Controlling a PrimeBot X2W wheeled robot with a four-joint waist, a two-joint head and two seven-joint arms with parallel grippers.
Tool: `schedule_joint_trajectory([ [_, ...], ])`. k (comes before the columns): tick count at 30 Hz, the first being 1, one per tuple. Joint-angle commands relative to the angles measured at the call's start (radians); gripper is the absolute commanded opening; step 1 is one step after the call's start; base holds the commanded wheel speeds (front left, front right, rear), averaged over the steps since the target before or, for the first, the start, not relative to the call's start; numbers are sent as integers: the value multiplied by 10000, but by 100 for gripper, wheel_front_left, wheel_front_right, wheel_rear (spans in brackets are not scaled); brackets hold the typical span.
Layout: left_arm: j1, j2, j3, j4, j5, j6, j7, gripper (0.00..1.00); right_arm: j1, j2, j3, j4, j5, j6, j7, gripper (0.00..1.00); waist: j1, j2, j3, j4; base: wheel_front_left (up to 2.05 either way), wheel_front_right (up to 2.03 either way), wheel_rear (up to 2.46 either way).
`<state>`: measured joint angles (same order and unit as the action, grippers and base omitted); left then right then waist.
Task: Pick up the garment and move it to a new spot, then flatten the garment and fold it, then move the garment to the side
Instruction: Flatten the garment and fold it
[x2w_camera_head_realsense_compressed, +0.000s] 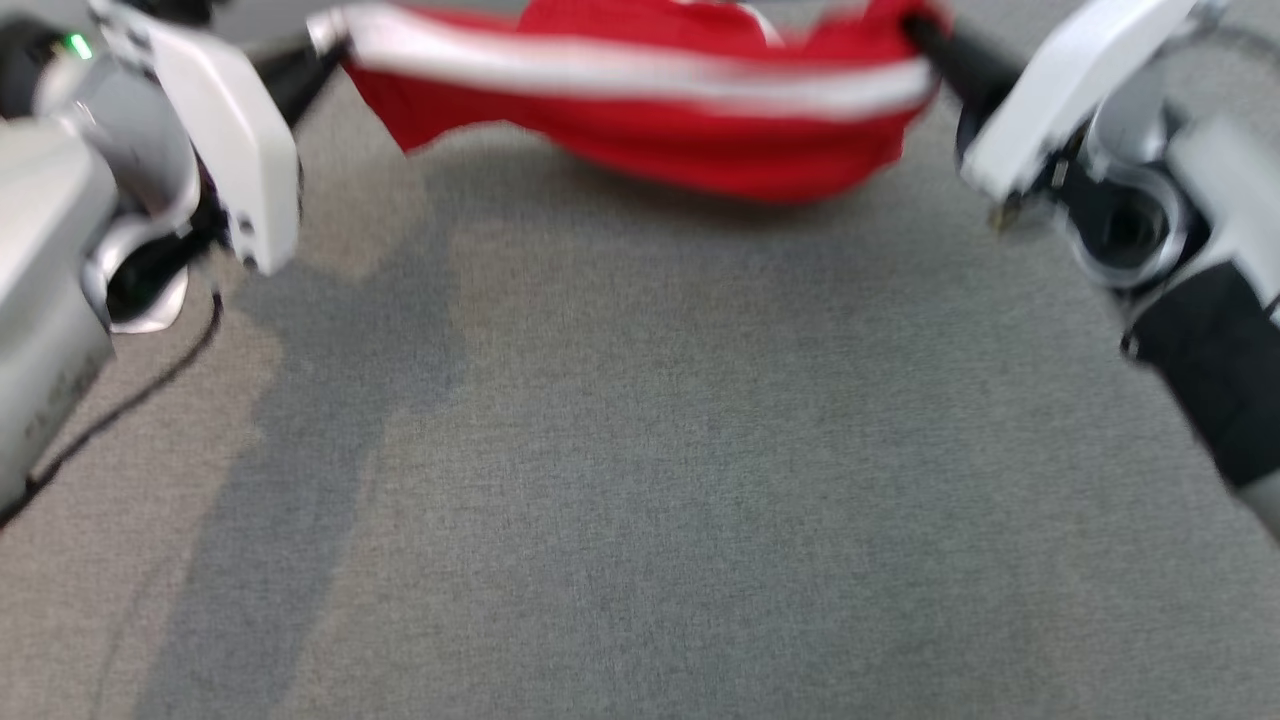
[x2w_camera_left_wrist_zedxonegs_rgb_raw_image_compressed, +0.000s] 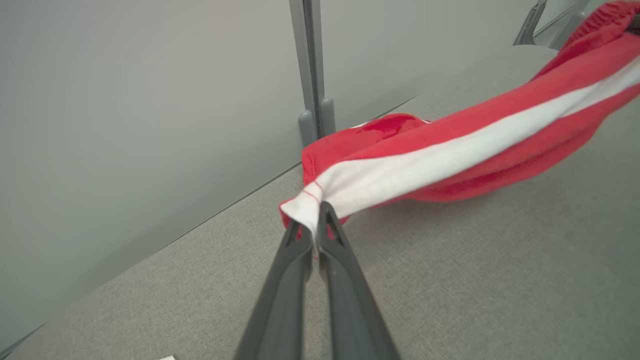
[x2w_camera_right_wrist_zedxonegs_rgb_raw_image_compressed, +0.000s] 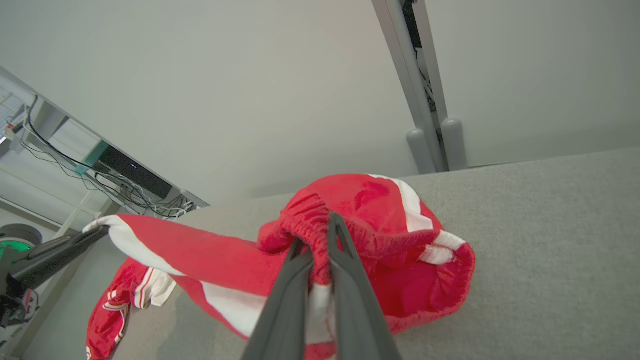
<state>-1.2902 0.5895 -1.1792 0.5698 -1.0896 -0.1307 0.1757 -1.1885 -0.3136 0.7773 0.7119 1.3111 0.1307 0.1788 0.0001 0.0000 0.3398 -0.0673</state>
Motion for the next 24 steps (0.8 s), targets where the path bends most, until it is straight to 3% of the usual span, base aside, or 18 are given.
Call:
schedule_joint_trajectory([
  [1,305,149,-202,-181,-212,5,56,0,425,-140,249,-153,54,3,224,0,-1,0,-564,-54,0,0,0],
  [8,2209,1168,-838,-1381,-1042,5,732,0,2442,-820,1593,-748,452,3,1559,0,-1,0,-2052,-266,0,0,0],
  [14,4063,2175,-970,-3053,-1513,9,1588,0,3991,-1406,2104,-1237,826,1,2314,0,-1,0,-3219,-369,0,0,0],
  [24,6057,4089,-995,-6905,-2095,1098,3102,0,6062,-2630,1986,-2986,1430,1,2969,0,-1,0,-3560,-509,0,0,0],
])
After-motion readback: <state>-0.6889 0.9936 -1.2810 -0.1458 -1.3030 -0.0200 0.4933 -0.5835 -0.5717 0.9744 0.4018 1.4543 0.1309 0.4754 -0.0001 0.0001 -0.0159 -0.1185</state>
